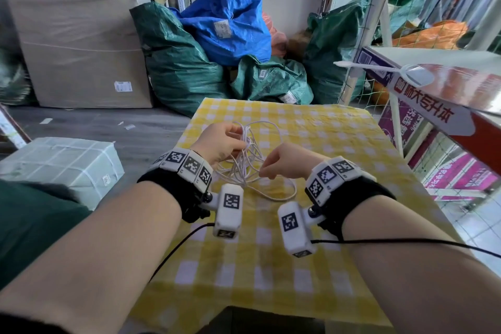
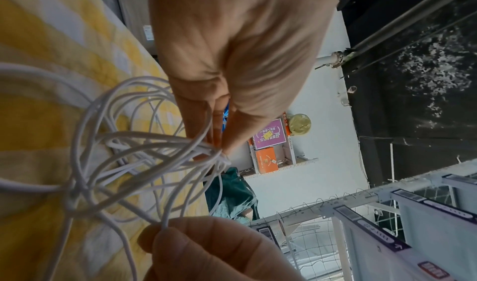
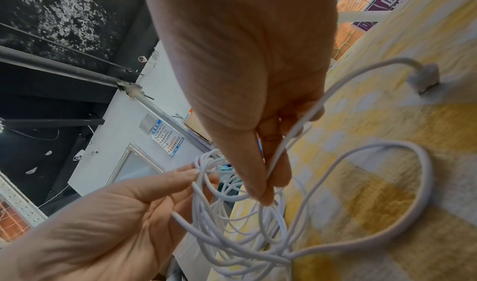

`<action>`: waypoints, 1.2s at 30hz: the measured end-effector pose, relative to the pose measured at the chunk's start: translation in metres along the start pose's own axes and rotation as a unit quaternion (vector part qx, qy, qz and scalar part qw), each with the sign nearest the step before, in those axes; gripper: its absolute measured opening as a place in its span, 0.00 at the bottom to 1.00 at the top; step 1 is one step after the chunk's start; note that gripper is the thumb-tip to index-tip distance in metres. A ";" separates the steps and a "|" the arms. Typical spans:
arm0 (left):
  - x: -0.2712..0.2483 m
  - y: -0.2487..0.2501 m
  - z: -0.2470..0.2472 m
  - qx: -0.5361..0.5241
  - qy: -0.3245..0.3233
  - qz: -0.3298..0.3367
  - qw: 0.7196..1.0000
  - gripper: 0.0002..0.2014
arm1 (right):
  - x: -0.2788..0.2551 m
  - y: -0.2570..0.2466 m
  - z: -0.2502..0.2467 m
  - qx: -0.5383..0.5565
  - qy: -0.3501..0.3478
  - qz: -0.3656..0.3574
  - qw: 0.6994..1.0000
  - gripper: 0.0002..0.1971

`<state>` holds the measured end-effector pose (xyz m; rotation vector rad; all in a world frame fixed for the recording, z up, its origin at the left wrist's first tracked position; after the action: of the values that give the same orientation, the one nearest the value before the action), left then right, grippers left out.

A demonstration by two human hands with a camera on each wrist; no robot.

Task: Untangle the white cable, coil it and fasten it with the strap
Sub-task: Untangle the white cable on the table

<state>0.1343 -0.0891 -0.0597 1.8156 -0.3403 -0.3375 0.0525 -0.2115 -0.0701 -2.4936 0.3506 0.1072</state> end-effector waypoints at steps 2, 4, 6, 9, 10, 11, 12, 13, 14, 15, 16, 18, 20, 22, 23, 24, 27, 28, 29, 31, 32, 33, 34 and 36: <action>-0.002 -0.002 0.002 -0.048 -0.008 -0.014 0.999 0.17 | 0.000 -0.004 0.002 -0.007 0.004 -0.010 1.000 0.04; -0.004 -0.002 0.004 -0.084 -0.024 -0.025 0.996 0.16 | 0.001 -0.006 0.001 -0.007 0.018 -0.016 1.000 0.04; -0.005 -0.002 0.006 -0.098 -0.035 -0.030 0.994 0.17 | 0.002 -0.009 -0.002 -0.006 0.040 -0.024 0.999 0.05; -0.005 -0.002 0.005 -0.111 -0.038 -0.035 0.992 0.18 | 0.003 -0.008 -0.003 0.039 0.053 -0.014 0.998 0.05; -0.005 -0.003 0.005 -0.117 -0.037 -0.037 0.992 0.18 | 0.003 -0.007 -0.003 0.065 0.055 -0.007 0.996 0.05; -0.005 -0.002 0.004 -0.122 -0.037 -0.037 0.991 0.17 | 0.002 -0.006 -0.003 0.091 0.056 0.001 0.994 0.05; -0.006 -0.002 0.004 -0.124 -0.038 -0.036 0.991 0.17 | 0.002 -0.005 -0.004 0.118 0.056 0.009 0.991 0.05; -0.006 -0.002 0.004 -0.124 -0.039 -0.035 0.991 0.17 | 0.001 -0.005 -0.004 0.142 0.054 0.014 0.988 0.05; -0.006 -0.002 0.004 -0.122 -0.040 -0.032 0.991 0.17 | 0.000 -0.006 -0.004 0.162 0.050 0.016 0.985 0.05; -0.006 -0.001 0.005 -0.120 -0.044 -0.030 0.991 0.17 | -0.001 -0.008 -0.005 0.175 0.044 0.014 0.983 0.05; -0.007 0.000 0.005 -0.116 -0.049 -0.027 0.992 0.17 | -0.002 -0.010 -0.005 0.186 0.039 0.011 0.982 0.05; -0.008 0.002 0.008 -0.102 -0.065 -0.020 0.992 0.16 | -0.004 -0.015 -0.006 0.217 0.033 0.006 0.976 0.05; -0.011 0.005 0.012 -0.092 -0.079 -0.010 0.993 0.14 | -0.006 -0.019 -0.008 0.244 0.038 -0.002 0.969 0.06; -0.012 0.007 0.012 -0.085 -0.076 -0.002 0.993 0.13 | -0.006 -0.021 -0.012 0.236 0.051 -0.010 0.970 0.07; -0.013 0.009 0.012 -0.079 -0.071 0.003 0.994 0.13 | -0.006 -0.021 -0.016 0.223 0.063 -0.009 0.973 0.07; -0.013 0.010 0.011 -0.070 -0.067 0.010 0.995 0.14 | -0.006 -0.020 -0.020 0.216 0.078 -0.004 0.973 0.07; -0.017 0.015 0.013 -0.036 -0.084 0.019 0.996 0.15 | -0.005 -0.017 -0.036 0.252 0.120 0.025 0.960 0.07; -0.018 0.016 0.015 -0.026 -0.097 0.019 0.995 0.15 | -0.006 -0.017 -0.040 0.261 0.129 0.030 0.956 0.10; -0.020 0.018 0.017 -0.016 -0.109 0.020 0.994 0.15 | -0.006 -0.017 -0.044 0.256 0.138 0.032 0.956 0.13; -0.022 0.021 0.021 0.008 -0.131 0.024 0.991 0.15 | -0.005 -0.016 -0.051 0.213 0.167 0.030 0.962 0.17; -0.024 0.023 0.023 0.022 -0.141 0.029 0.989 0.16 | -0.004 -0.015 -0.053 0.194 0.182 0.034 0.963 0.15; -0.025 0.024 0.025 0.038 -0.149 0.034 0.988 0.16 | -0.005 -0.014 -0.055 0.186 0.192 0.042 0.963 0.12; -0.026 0.026 0.026 0.053 -0.153 0.040 0.986 0.17 | -0.005 -0.012 -0.057 0.190 0.198 0.053 0.960 0.10; -0.026 0.029 0.027 0.085 -0.147 0.053 0.984 0.16 | -0.005 -0.008 -0.060 0.211 0.214 0.070 0.951 0.09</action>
<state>0.0982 -0.1101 -0.0375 1.9065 -0.6887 -0.5164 0.0491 -0.2396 -0.0160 -2.0473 0.6541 -0.4178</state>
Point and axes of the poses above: each hand's wrist, its own x-axis towards the middle knuckle, its own z-axis out of the palm, y = z × x, the point moved 7 cm from there along x, towards the middle knuckle, and after that the axes turned 7 degrees about y, right-handed, at the moved point
